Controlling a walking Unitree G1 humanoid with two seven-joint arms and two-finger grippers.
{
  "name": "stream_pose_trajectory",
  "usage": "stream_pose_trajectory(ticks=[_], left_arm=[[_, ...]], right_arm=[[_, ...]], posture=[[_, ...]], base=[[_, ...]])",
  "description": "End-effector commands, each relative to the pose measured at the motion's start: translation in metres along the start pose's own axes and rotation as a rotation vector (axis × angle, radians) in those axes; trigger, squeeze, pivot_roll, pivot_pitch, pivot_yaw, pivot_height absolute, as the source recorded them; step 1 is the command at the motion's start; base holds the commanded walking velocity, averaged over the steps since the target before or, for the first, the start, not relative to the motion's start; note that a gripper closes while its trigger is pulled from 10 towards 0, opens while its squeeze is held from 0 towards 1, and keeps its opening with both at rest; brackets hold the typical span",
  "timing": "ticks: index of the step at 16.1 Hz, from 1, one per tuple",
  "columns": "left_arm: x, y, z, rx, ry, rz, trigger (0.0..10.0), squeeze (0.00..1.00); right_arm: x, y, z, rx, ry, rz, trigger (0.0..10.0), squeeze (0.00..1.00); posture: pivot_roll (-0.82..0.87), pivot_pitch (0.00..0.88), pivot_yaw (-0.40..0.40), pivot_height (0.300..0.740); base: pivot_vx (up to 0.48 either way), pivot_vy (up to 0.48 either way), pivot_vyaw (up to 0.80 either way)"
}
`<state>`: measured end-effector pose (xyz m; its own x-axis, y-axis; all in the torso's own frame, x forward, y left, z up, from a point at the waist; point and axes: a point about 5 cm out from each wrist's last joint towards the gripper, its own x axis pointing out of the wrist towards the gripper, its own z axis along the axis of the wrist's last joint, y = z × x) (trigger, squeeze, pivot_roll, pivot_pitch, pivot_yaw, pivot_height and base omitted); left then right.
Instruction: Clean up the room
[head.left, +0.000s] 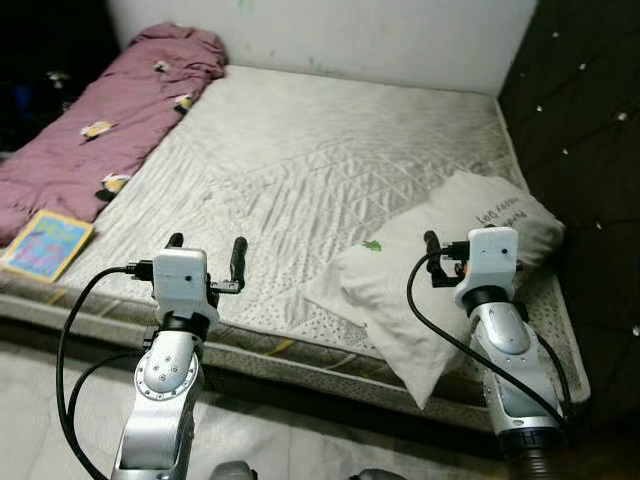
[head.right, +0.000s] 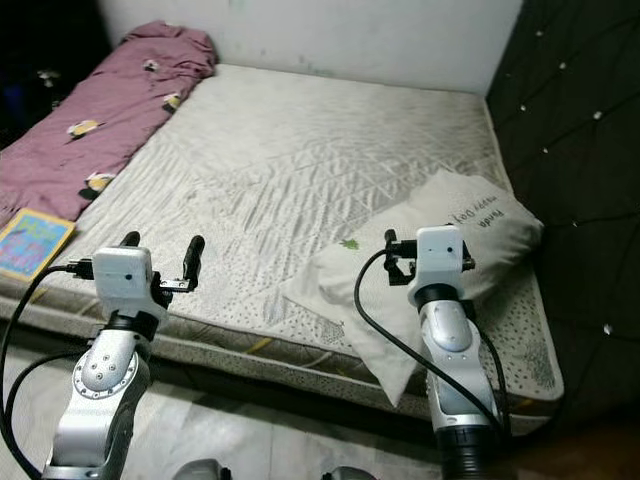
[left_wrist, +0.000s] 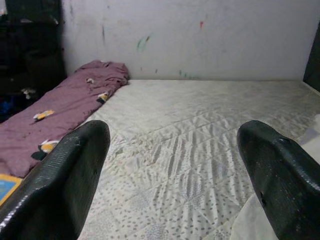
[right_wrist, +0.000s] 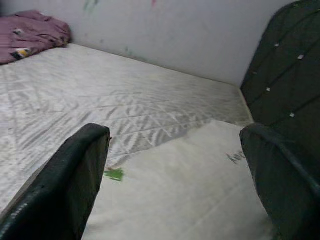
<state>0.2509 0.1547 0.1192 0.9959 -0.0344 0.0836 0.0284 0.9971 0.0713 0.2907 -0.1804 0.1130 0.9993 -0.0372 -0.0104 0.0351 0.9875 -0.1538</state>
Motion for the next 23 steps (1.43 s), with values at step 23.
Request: stream_pose_trajectory(ticks=[23], left_arm=[[-0.001,0.002,0.002,0.018,0.003,-0.019,10.0,0.00]], right_arm=[[0.009,0.008,0.001,0.015,-0.003,-0.020,10.0,0.00]], posture=[[0.03,0.025,-0.023,0.740]], base=[[0.110,-0.036,-0.45]])
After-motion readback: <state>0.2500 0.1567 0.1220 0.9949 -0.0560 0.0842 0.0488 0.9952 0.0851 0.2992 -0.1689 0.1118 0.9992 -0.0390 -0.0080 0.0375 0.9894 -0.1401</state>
